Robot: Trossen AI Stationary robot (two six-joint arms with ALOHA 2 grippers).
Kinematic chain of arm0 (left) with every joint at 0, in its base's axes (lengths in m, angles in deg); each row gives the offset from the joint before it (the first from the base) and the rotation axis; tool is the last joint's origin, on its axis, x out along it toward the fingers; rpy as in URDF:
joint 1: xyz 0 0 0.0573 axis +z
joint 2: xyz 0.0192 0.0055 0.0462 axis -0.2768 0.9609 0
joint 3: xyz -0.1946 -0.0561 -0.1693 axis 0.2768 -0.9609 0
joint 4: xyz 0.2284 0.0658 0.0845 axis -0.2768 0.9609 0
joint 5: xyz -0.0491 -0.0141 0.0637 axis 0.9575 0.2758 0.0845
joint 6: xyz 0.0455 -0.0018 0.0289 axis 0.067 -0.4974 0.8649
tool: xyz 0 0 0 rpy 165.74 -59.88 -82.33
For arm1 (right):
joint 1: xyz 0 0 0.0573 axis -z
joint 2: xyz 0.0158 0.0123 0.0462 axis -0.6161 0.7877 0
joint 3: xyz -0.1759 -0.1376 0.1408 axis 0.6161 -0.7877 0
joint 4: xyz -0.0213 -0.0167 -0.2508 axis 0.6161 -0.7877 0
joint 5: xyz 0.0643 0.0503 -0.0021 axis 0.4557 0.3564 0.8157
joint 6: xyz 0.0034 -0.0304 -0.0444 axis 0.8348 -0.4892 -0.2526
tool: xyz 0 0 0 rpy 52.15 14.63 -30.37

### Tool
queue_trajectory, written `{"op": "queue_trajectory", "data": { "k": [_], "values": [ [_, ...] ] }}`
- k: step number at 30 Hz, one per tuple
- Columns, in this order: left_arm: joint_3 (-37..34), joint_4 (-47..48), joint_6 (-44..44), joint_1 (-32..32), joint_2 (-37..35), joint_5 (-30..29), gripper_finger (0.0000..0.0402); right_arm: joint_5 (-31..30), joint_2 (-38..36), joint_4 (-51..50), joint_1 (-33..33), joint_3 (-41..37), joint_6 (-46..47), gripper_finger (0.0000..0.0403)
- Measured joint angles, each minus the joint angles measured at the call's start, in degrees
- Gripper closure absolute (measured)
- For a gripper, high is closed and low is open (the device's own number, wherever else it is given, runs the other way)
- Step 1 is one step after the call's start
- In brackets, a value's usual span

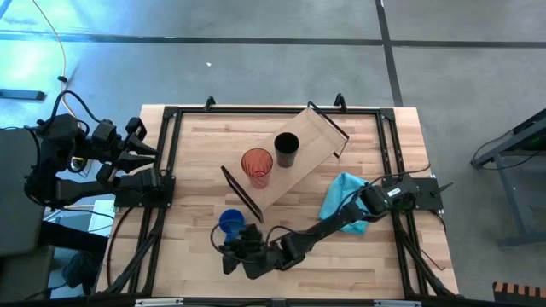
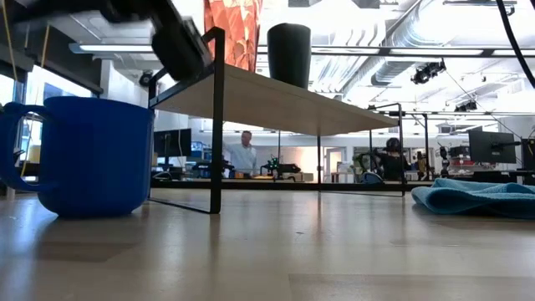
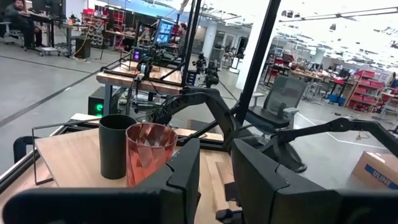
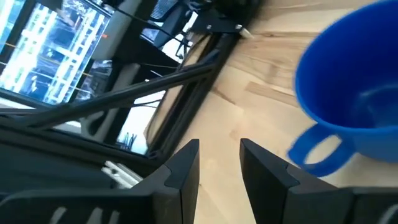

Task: Stack small to large cups/mugs on shelf
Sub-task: Put the blue mug on the shelf

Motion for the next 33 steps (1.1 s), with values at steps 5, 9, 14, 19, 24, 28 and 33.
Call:
{"op": "queue_trajectory", "data": {
  "k": [5, 9, 14, 19, 24, 28, 33],
  "values": [
    [0.0, 0.0, 0.2, 0.0, 0.0, 0.0, 0.0318, -0.5, 0.0, -6.0, 0.6, 5.1, -0.4, 0.0297],
    [0.0, 0.0, 0.2, 0.0, 0.0, 0.0, 0.0318, -0.6, 0.0, -16.1, 2.2, 8.6, -0.3, 0.0298],
    [0.0, 0.3, 0.0, 0.0, 0.0, 0.0, 0.0318, 0.3, 0.0, -22.0, 4.0, 10.1, 0.0, 0.0311],
    [0.0, 2.1, 0.0, 0.0, 0.0, 0.0, 0.0318, 4.1, 0.0, -22.4, 5.4, 10.1, 0.1, 0.0328],
    [0.0, 2.6, 0.0, 0.0, 0.0, 0.0, 0.0318, 5.7, 0.0, -22.5, 5.9, 10.1, 0.0, 0.0336],
    [0.0, 2.6, 0.0, 0.0, 0.0, 0.0, 0.0318, 6.5, 0.0, -22.5, 5.9, 10.1, -0.1, 0.0336],
    [0.0, 2.5, 0.1, 0.0, 0.0, 0.0, 0.0318, 6.3, 0.0, -22.5, 4.8, 10.1, -0.1, 0.0336]
  ]
}}
